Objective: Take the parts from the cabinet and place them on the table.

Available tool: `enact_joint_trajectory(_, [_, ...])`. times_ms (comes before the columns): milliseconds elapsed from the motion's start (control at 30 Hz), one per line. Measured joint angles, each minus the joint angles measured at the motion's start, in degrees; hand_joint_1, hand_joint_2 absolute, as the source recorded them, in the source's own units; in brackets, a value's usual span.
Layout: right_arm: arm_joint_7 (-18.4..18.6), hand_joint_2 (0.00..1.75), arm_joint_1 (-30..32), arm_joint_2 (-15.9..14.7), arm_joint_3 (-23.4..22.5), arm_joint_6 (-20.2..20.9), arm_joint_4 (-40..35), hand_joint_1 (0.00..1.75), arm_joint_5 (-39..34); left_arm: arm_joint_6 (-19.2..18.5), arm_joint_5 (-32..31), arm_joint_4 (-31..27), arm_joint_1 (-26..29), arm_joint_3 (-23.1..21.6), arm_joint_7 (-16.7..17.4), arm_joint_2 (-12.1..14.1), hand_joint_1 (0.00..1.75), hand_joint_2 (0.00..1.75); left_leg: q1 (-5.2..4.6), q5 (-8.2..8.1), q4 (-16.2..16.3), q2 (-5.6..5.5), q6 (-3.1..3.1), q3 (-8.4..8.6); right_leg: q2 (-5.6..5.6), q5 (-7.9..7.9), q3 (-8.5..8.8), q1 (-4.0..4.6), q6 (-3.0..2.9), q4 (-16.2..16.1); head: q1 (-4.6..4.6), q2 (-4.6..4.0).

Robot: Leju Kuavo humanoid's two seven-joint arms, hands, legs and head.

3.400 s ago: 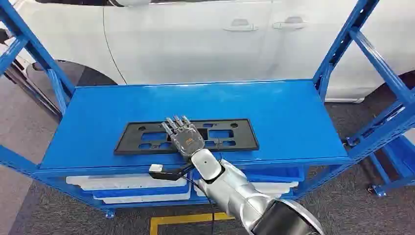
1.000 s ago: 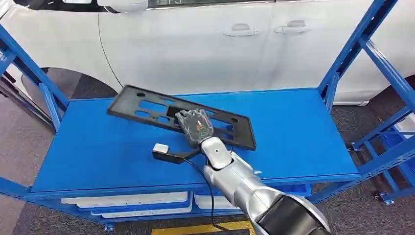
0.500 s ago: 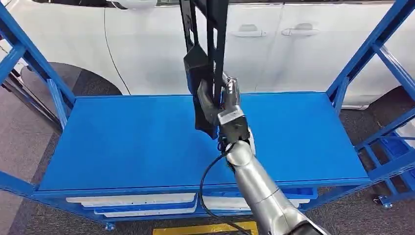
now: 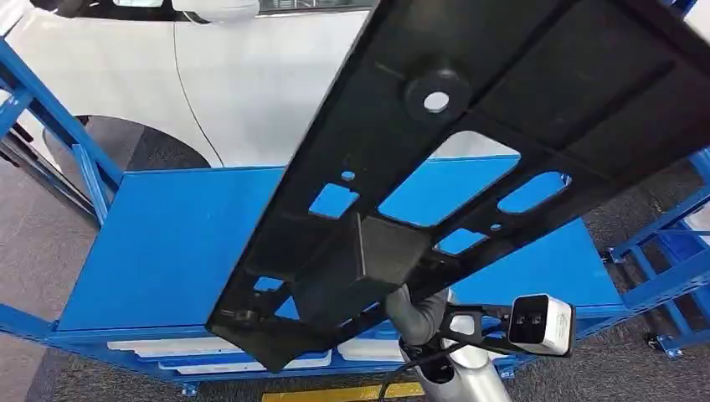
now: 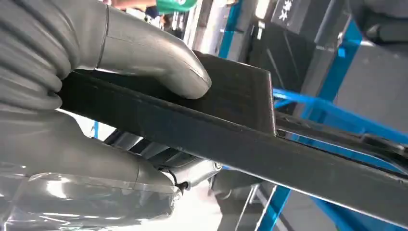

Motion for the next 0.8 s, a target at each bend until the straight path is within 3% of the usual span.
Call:
enact_joint_trajectory(33, [0.00,1.75,0.06,0.02,0.15,0.00,-0.37,1.75,-0.04,0.00,0.00,0.00,-0.06,0.00,0.02,0.09,0.00,1.75,0.03,1.88,-5.36,0.00,0.15,3.10,0.00,0.03,-0.08,0.00,0.07,0.26,0.00,0.00])
enact_joint_trajectory(67, [0.00,1.75,0.10,0.13,0.20,0.00,-0.74,1.75,-0.20,0.00,0.00,0.02,-0.23,0.00,0.07,0.15,0.00,1.75,-0.18,1.21,-7.84,-0.08,0.75,4.15,0.04,0.10,-0.32,0.35,0.50,0.55,0.00,0.00])
enact_joint_trajectory(100, [-0.04,1.75,0.15,0.15,0.20,0.02,-0.94,1.75,-0.31,0.00,0.00,0.00,-0.27,0.00,0.04,0.17,0.00,1.75,-0.38,1.93,-7.88,-0.18,1.37,3.82,0.12,0.27,-0.49,0.39,0.81,0.66,0.02,0.00])
enact_joint_trajectory(167, [-0.02,1.75,0.39,0.15,0.24,0.68,-1.31,1.75,-0.22,0.24,-0.19,0.02,-0.15,0.00,0.26,0.26,0.00,1.75,-0.57,2.25,-7.56,-0.18,1.91,3.46,0.09,0.82,-0.61,0.25,1.51,0.44,0.00,0.00])
enact_joint_trajectory(233, [0.00,1.75,0.66,0.33,0.24,1.18,-1.88,1.75,-0.17,0.59,-0.59,0.02,-0.18,0.00,0.44,0.26,0.00,1.75,0.07,3.37,-8.19,0.10,2.90,3.29,0.18,0.58,-1.03,0.21,2.13,0.85,0.02,0.00])
enact_joint_trajectory(267, [-0.02,1.75,0.73,0.61,0.24,0.86,-2.49,1.75,-0.17,0.66,-0.96,0.00,-0.30,0.00,0.59,0.28,0.00,1.75,0.01,3.80,-8.19,0.14,3.30,2.67,0.17,-1.83,-1.82,0.17,2.34,2.55,0.02,0.00])
enact_joint_trajectory(300, [-0.07,1.75,0.76,0.96,0.17,0.29,-2.99,1.75,0.00,0.68,-1.07,0.02,-0.32,0.00,0.63,0.35,0.00,1.75,0.00,4.17,-8.16,0.24,3.64,2.07,0.20,-4.92,-3.07,0.00,2.52,6.02,0.00,0.00])
enact_joint_trajectory(333, [-0.07,1.75,0.85,1.33,0.02,-0.51,-3.39,1.75,0.55,0.66,-1.35,0.00,-0.30,0.00,0.61,0.41,0.00,1.75,-0.06,4.64,-8.12,0.28,3.60,1.44,0.19,-8.14,-4.75,-0.16,2.79,11.02,0.00,0.00])
enact_joint_trajectory(367, [-0.07,1.75,0.84,1.62,-0.13,-1.42,-3.50,1.75,0.94,0.66,-1.62,0.00,-0.31,0.00,0.57,0.52,0.00,1.75,-0.12,5.06,-8.06,0.34,3.59,0.79,0.17,-10.35,-6.13,-0.24,2.98,15.59,0.00,0.00])
enact_joint_trajectory(400, [-0.07,1.75,0.84,1.73,-0.22,-2.12,-3.52,1.75,1.09,0.66,-1.81,0.00,-0.32,-0.02,0.55,0.59,0.00,1.75,-0.13,5.43,-7.96,0.38,3.51,0.14,0.16,-11.13,-6.62,-0.29,3.09,18.21,0.02,0.00])
enact_joint_trajectory(433, [-0.07,1.75,0.82,1.73,-0.31,-2.58,-3.50,1.75,1.29,0.59,-1.97,0.00,-0.34,-0.02,0.44,0.68,0.00,1.75,-0.13,5.81,-7.84,0.40,3.41,-0.49,0.16,-10.60,-5.67,-0.34,3.11,17.92,0.00,0.00])
enact_joint_trajectory(467, [-0.04,1.75,0.78,1.75,-0.44,-2.91,-3.50,1.75,1.40,0.50,-2.12,0.00,-0.35,-0.04,0.37,0.72,0.00,1.75,-0.14,6.18,-7.67,0.40,3.31,-1.09,0.15,-8.92,-3.31,-0.38,3.02,14.92,0.00,0.00])
enact_joint_trajectory(533, [-0.04,1.75,0.55,1.94,-0.46,-2.84,-3.50,1.75,1.71,0.48,-2.19,0.00,-0.41,-0.04,0.35,0.74,0.00,1.75,-0.14,6.79,-7.29,0.31,2.99,-2.09,0.13,-5.39,3.76,-0.37,2.49,4.43,0.00,0.00])
enact_joint_trajectory(567, [-0.04,1.75,0.34,2.14,-0.48,-2.56,-3.52,1.75,1.81,0.44,-2.19,0.00,-0.47,-0.09,0.35,0.74,0.00,1.75,-0.18,7.13,-7.11,0.30,2.73,-2.41,0.13,-6.52,6.42,-0.23,2.16,-0.24,0.00,0.00])
enact_joint_trajectory(600, [-0.02,1.75,0.40,2.30,-0.53,-2.29,-3.52,1.75,2.30,0.39,-2.19,0.02,-0.54,-0.09,0.33,0.74,0.00,1.75,-0.23,7.50,-7.26,0.30,2.28,-2.54,0.18,-5.45,6.20,0.23,2.09,0.05,-0.02,0.00])
enact_joint_trajectory(667, [-0.07,1.75,0.40,2.56,-0.83,-1.49,-3.52,1.75,3.10,0.31,-2.19,0.02,-0.58,-0.09,0.53,0.74,0.00,1.75,-0.07,8.27,-7.46,0.29,1.53,-2.49,0.23,-5.12,5.78,0.48,1.66,-0.13,0.02,0.00])
enact_joint_trajectory(700, [-0.04,1.75,0.62,2.56,-0.87,-1.07,-3.52,1.75,3.30,0.35,-2.14,0.00,-0.52,-0.09,0.70,0.74,0.00,1.75,-0.02,8.82,-7.88,0.28,1.20,-2.41,0.22,-4.75,5.59,0.54,1.17,-0.15,0.00,0.00])
enact_joint_trajectory(733, [-0.04,1.75,0.66,2.62,-0.90,-0.83,-3.50,1.75,3.43,0.46,-2.14,0.02,-0.33,-0.09,0.85,0.76,0.00,1.75,-0.27,9.14,-8.05,0.21,0.78,-2.73,0.10,-3.81,5.26,-0.02,0.60,-0.85,0.02,0.00])
enact_joint_trajectory(767, [-0.04,1.75,0.65,2.84,-0.94,-0.74,-3.41,1.75,3.69,0.57,-2.14,0.02,-0.34,-0.07,0.96,0.76,0.00,1.75,-0.09,8.02,-7.64,0.16,0.64,-3.16,-0.03,-3.03,4.77,-0.15,0.27,-1.06,0.02,0.00])
enact_joint_trajectory(800, [-0.04,1.75,0.68,3.04,-0.94,-0.74,-3.37,1.75,3.80,0.57,-2.18,0.02,-0.23,-0.09,1.14,0.68,0.00,1.75,-0.08,4.65,-5.06,0.19,0.42,-4.29,-0.04,-2.44,4.01,-0.12,0.07,-1.07,0.00,0.00])
